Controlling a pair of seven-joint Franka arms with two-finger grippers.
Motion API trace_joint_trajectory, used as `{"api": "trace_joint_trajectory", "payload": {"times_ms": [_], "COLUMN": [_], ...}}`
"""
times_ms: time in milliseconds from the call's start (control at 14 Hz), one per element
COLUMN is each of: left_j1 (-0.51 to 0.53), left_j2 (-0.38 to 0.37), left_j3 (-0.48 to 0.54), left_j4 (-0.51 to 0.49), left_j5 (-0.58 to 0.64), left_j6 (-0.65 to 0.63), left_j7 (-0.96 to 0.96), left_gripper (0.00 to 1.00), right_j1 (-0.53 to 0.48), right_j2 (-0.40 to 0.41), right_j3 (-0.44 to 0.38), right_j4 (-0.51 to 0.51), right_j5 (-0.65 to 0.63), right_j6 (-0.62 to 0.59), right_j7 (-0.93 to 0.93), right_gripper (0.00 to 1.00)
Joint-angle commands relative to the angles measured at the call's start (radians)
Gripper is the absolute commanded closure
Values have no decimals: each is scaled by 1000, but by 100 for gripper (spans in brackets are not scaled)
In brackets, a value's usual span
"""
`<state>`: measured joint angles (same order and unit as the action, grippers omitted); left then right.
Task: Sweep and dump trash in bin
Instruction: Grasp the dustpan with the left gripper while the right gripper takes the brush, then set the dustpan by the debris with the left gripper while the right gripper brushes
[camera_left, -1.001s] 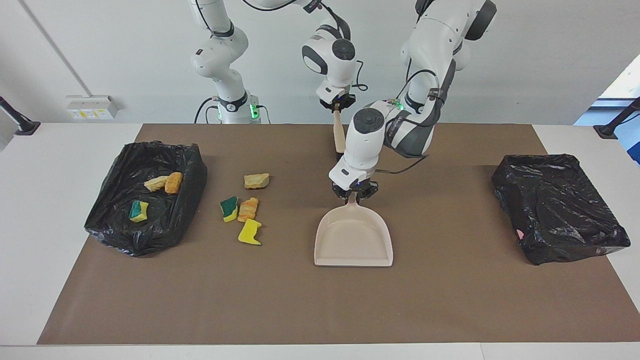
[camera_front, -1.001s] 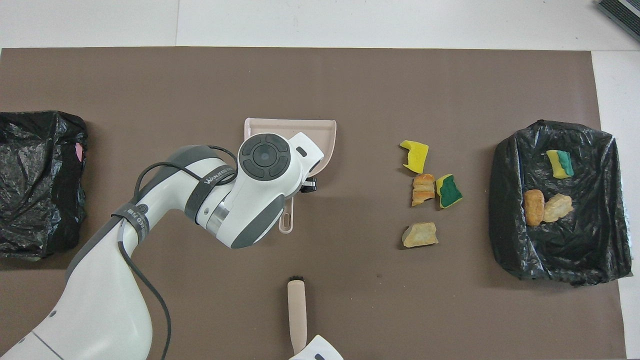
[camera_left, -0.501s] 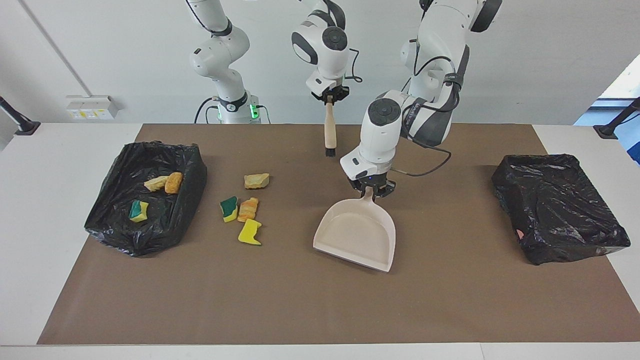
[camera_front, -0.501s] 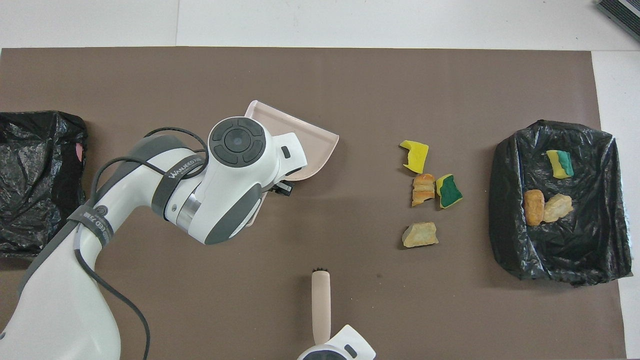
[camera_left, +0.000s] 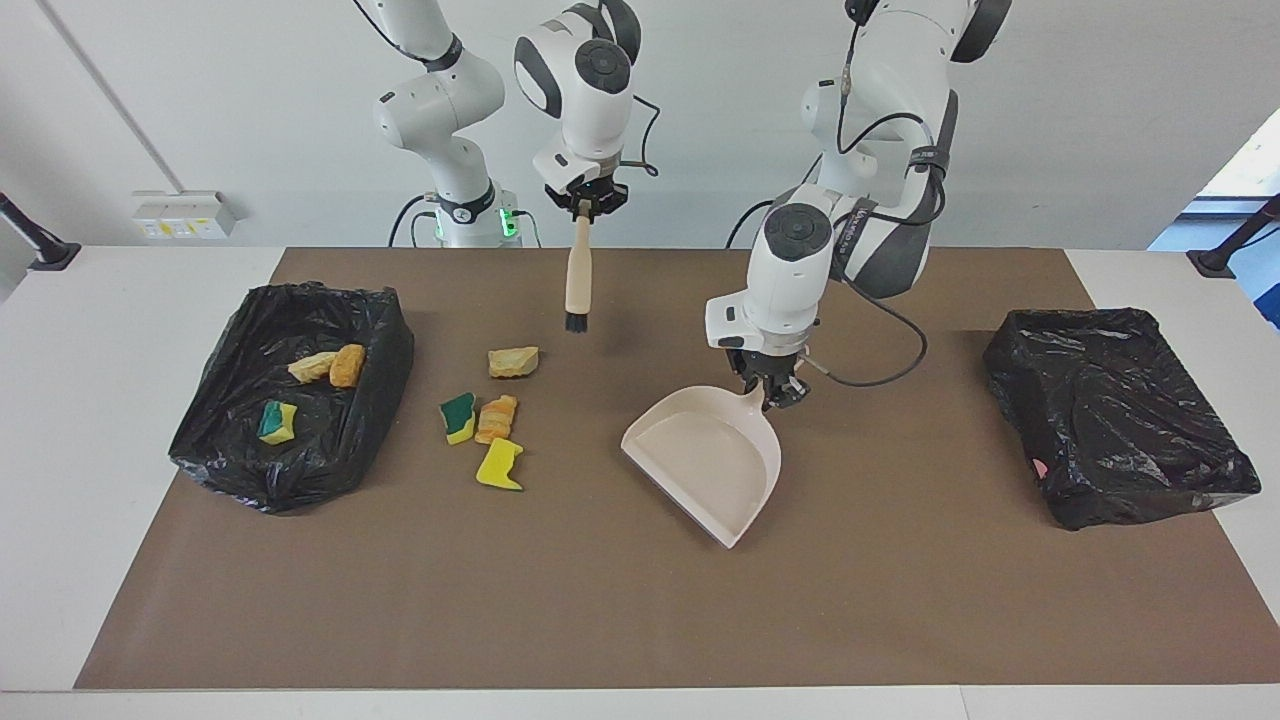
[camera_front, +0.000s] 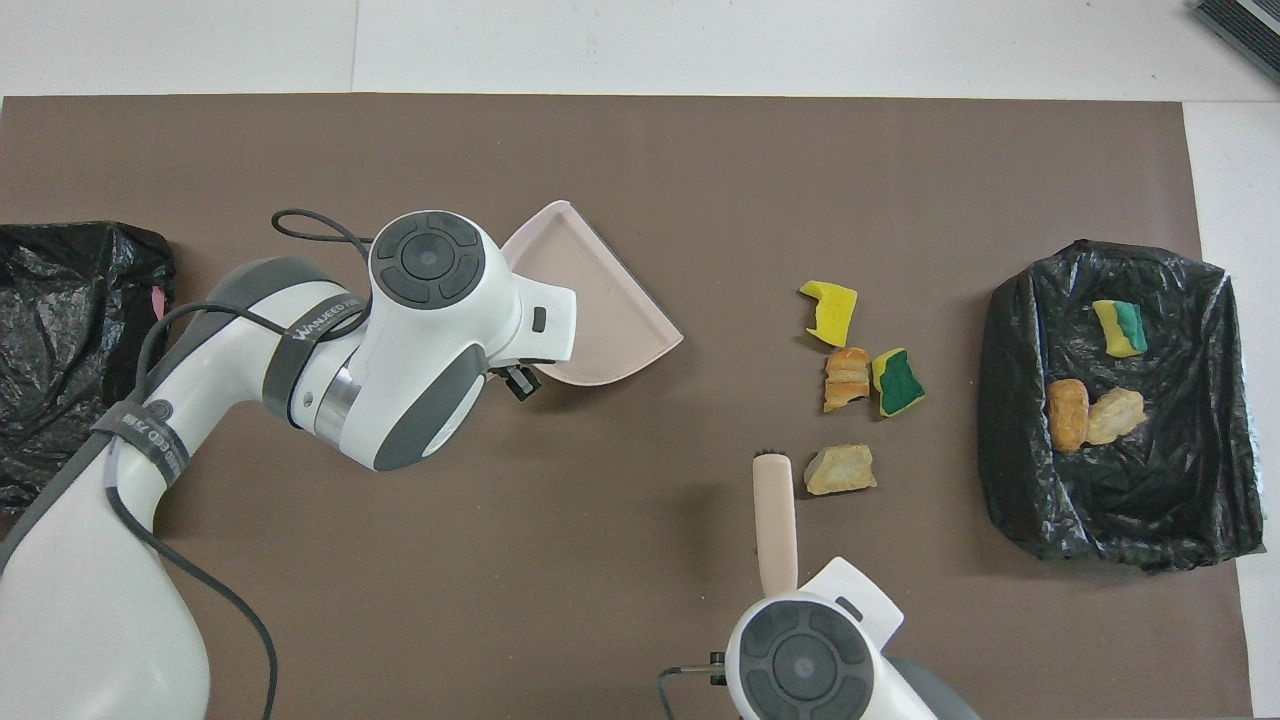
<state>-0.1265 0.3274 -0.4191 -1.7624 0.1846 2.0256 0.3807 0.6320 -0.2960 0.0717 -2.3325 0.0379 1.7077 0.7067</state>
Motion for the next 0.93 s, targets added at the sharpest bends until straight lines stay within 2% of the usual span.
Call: {"api": "trace_joint_trajectory", "payload": {"times_ms": [0,72,358,572,858], "left_j1": [7,1,-4,-4,-4], "left_j2": [-11,-14,-42,-106,-126], "left_j3": [-10,-15,-62,-98,-145], "left_j4": [-3,-12,-49,-155,-186], "left_j5": [56,111,125,125,124], "left_j6": [-37,-47,-100,-84,-87], "left_j7": [98,107,152,152,152], "left_gripper": [100,100,100,100,100], "right_j1": [-101,-151,-293,-322,-391], "right_j2": [21,34,75,153,190], "right_j3": [13,13,17,16,16], "right_j4": [2,2,1,1,16], "right_j5": [-123,-168,-315,-413,-452], "right_j6": [-20,-19,9,32,87], "right_j7": [-136,-183,-345,-363,-421], "right_gripper": [100,100,100,100,100]}}
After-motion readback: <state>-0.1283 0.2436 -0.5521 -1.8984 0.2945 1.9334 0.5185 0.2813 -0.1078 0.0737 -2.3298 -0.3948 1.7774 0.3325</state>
